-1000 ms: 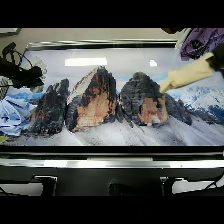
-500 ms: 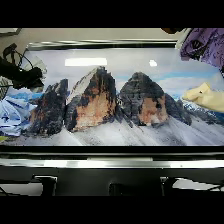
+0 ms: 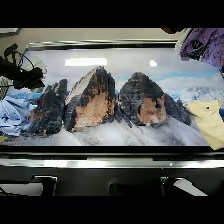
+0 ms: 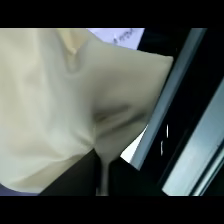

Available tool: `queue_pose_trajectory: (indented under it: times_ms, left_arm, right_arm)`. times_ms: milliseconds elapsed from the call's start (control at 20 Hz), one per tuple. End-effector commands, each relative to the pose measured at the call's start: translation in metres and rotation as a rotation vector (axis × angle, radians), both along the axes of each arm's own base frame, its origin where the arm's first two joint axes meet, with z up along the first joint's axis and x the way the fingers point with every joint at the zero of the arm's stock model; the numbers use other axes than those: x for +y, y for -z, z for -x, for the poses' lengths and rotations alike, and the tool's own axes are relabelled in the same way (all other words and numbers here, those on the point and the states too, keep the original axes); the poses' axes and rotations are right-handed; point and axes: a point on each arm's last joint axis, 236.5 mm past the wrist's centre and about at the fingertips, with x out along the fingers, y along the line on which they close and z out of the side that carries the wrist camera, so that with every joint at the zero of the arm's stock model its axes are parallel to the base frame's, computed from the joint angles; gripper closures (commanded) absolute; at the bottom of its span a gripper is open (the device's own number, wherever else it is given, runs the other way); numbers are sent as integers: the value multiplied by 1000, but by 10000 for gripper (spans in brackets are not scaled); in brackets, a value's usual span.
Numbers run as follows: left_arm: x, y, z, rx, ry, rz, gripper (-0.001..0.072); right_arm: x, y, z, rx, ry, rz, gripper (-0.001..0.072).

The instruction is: Fold the clothes and pants, and hang the long-sleeved shirts on hangers.

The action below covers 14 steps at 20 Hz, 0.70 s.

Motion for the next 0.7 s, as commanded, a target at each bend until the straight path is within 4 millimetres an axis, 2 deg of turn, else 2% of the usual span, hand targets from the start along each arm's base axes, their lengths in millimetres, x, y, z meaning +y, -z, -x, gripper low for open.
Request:
queue_pose_trajectory:
  times_ms: [0,550,650]
  left_arm:
    - [0,0,0,0,1,0,691]
    - [-1,0,0,0,3,0,691]
    - [-2,0,0,0,5,0,691]
  right_arm:
    - [16,23,32,97,-9,-26,688]
    - [15,26,74,278,-14,-23,677]
    - [13,26,81,309,-23,-12,468]
